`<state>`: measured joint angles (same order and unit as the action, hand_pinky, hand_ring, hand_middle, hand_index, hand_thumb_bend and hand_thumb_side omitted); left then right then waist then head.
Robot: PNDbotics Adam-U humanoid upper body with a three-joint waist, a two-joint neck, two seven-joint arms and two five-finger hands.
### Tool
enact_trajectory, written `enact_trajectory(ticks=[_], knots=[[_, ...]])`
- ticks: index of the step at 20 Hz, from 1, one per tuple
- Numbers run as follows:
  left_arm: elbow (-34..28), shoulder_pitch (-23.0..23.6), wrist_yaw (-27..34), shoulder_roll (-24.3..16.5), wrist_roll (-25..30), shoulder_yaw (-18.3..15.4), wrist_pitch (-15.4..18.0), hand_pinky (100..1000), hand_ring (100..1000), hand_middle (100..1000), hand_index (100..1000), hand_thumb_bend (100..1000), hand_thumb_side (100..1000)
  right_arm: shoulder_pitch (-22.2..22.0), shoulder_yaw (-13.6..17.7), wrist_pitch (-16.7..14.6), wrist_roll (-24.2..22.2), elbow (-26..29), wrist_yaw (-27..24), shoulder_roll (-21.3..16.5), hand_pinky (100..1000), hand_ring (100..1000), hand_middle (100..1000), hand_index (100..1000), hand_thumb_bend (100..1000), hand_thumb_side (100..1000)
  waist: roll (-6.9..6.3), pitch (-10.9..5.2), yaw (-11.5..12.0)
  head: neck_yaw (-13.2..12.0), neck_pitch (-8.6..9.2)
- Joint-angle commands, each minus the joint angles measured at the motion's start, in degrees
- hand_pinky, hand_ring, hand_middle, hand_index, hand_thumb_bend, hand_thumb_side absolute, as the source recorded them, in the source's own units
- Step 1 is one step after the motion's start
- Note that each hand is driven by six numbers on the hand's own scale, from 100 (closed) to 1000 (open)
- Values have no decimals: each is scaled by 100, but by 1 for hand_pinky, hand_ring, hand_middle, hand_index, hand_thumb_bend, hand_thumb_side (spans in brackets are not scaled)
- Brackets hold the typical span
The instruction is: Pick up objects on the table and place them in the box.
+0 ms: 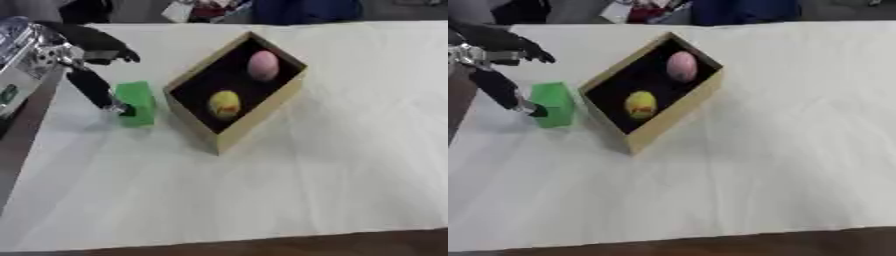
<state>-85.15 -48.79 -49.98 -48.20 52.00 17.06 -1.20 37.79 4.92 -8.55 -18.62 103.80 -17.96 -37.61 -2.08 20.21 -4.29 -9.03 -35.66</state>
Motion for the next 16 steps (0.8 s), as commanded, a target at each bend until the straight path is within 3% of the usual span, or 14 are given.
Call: enact_trajectory(ticks=[1,16], knots=[[233,-170,-82,-21,-4,-23,36,939,903,892,1000,591,623,70,80,14,0,106,17,-76,953,781,741,833,100,650,16,-97,-10,-30,71],[916,-329,-427,236,-4,-67,101,930,901,877,1000,584,617,99,108,37,-48,102,4,-39,954,778,737,829,100,656,40,19,-77,-69,164]])
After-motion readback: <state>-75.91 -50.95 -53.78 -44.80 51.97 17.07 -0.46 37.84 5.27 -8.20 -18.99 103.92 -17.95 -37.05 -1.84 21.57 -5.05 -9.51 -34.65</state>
